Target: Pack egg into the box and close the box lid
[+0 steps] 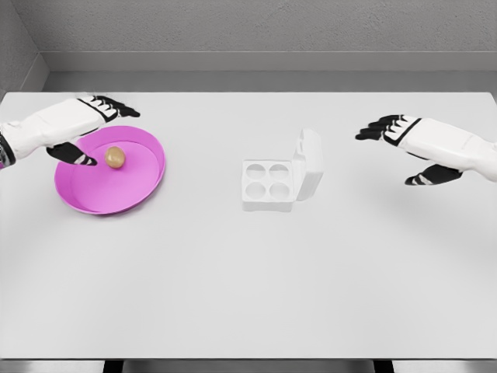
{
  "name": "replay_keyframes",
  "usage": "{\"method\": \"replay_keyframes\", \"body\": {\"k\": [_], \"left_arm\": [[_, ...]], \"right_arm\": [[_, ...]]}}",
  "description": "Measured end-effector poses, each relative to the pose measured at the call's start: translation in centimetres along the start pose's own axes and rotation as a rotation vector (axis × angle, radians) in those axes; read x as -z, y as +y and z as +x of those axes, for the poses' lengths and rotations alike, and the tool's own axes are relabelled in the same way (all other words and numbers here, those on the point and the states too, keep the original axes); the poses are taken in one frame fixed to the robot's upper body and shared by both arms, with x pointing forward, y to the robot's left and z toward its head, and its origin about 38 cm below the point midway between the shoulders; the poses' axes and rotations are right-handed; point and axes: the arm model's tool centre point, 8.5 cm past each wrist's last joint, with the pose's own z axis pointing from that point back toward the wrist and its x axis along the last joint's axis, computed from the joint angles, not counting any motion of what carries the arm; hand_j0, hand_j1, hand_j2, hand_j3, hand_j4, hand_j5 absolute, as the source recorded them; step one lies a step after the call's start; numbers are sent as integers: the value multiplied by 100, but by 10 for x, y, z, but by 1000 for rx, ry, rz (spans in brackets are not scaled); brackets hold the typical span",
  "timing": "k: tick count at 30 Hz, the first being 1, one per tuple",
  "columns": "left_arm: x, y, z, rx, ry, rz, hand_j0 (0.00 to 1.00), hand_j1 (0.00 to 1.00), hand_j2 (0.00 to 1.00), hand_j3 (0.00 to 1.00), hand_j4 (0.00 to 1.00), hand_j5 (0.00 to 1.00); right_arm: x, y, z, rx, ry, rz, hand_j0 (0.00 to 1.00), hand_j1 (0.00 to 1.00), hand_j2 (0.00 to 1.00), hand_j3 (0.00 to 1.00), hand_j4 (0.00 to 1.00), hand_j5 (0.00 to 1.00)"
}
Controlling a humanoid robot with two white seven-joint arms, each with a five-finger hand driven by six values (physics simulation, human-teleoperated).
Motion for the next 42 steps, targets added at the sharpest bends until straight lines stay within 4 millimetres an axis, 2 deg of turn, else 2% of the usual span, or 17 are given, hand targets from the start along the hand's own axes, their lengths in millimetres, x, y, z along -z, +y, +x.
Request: {"method": "replay_keyframes", "body": {"k": [1, 4, 5, 9, 10, 19, 20, 23, 28, 36, 42], "left_arm": [[3, 0, -4, -9, 6, -9, 94, 94, 94, 94, 94, 94], [8, -21, -10, -42, 15, -69, 86, 86, 86, 86, 86, 86], [9, -24, -11, -46, 15, -80, 79, 79, 79, 79, 79, 79], [14, -30, -9, -37, 4, -122, 76, 76, 76, 76, 76, 76], [14, -33, -9, -37, 2, -131, 76, 76, 76, 76, 76, 76], [20, -14, -16, 14, 9, -163, 79, 79, 79, 79, 79, 79], [19, -17, -16, 17, 9, -178, 79, 79, 79, 79, 79, 79], [21, 1, -23, 51, 22, -189, 79, 79, 79, 79, 79, 79], [22, -23, -28, 42, 32, -280, 80, 80, 80, 80, 80, 80], [28, -28, -26, 56, 23, -314, 77, 77, 77, 77, 77, 77], [30, -23, -26, 70, 24, -313, 75, 75, 75, 75, 75, 75]], "right_arm": [[0, 1, -1, 2, 3, 1, 100, 100, 100, 100, 100, 100], [-1, 7, -2, 13, 9, 9, 100, 100, 100, 100, 100, 100], [-1, 7, -3, 15, 13, 9, 100, 100, 100, 100, 100, 100], [7, 18, -13, 51, 36, -1, 100, 100, 100, 100, 100, 100], [8, 20, -14, 58, 39, -2, 100, 100, 100, 100, 100, 100], [12, 33, -25, 94, 72, 2, 100, 100, 100, 100, 100, 100], [13, 35, -25, 93, 73, 4, 100, 100, 100, 100, 100, 100], [15, 37, -23, 89, 65, 13, 100, 100, 100, 100, 100, 100], [17, 41, -21, 90, 57, 24, 100, 100, 100, 100, 100, 100], [19, 46, -19, 94, 50, 37, 100, 100, 100, 100, 100, 100], [19, 46, -18, 93, 45, 37, 100, 100, 100, 100, 100, 100]]}}
